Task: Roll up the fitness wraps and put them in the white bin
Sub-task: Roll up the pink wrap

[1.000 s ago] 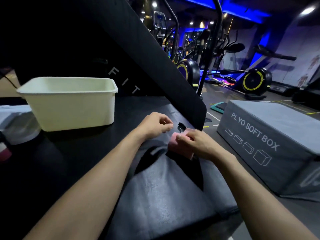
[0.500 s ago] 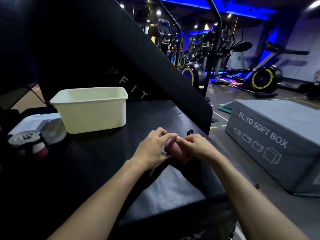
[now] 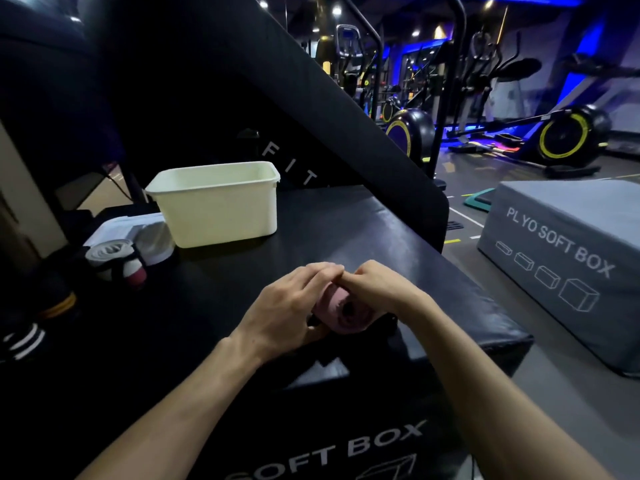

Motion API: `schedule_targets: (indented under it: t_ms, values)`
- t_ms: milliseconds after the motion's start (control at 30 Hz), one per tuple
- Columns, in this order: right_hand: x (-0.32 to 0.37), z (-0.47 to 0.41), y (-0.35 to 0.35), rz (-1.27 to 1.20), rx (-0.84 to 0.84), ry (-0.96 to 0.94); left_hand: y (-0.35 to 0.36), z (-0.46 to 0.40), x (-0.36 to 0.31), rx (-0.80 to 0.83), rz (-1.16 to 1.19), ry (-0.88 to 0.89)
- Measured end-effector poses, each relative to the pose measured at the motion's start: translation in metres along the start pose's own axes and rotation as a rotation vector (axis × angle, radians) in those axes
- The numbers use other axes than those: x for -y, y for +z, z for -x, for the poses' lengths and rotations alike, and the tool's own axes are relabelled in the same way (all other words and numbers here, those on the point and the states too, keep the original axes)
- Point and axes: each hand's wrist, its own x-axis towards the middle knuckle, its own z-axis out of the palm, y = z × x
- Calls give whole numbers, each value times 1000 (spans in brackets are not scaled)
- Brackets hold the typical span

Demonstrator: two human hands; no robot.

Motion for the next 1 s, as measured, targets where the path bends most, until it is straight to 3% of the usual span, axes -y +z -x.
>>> schedule_targets:
  t_ms: [467,667,1000]
  values:
    - [28,-2,29,-145,74,-155,-35,36,1,-16,23,-326]
    - [31,4,32,-50,226,-305,-41,44,15,14,363,-640]
    - [22,-3,34,17,217,-510,-42,45,15,60,390,-596]
